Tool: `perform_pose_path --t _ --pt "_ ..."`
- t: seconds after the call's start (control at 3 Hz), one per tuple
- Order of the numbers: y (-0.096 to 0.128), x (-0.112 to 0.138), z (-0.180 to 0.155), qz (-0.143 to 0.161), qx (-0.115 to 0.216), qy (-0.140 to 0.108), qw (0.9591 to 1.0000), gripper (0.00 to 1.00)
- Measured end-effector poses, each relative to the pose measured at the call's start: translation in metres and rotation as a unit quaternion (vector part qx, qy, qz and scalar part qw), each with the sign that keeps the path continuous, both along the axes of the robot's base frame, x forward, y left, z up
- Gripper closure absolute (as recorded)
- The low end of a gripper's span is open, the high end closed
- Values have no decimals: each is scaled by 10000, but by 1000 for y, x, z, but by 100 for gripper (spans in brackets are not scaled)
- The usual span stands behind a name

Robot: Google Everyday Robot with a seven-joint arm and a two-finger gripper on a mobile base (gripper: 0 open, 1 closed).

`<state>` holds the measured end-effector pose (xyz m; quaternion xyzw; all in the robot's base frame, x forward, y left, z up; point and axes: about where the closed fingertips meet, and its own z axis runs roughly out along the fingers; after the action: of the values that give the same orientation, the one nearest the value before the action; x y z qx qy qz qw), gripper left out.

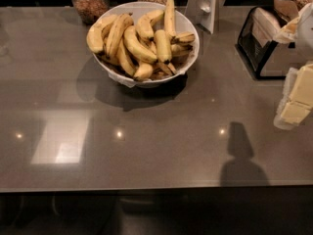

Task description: Pick banana from white bowl

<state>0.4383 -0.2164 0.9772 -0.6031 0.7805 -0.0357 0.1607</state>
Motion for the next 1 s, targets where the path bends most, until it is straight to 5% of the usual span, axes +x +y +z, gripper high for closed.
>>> perform_pose_path --t 0.33,0.67,1.0 --pt "0 0 0 1 0 -1 10000 0" --pt "5 5 4 203 52 -319 9993 0" --pt "12 26 8 652 434 -967 9922 0"
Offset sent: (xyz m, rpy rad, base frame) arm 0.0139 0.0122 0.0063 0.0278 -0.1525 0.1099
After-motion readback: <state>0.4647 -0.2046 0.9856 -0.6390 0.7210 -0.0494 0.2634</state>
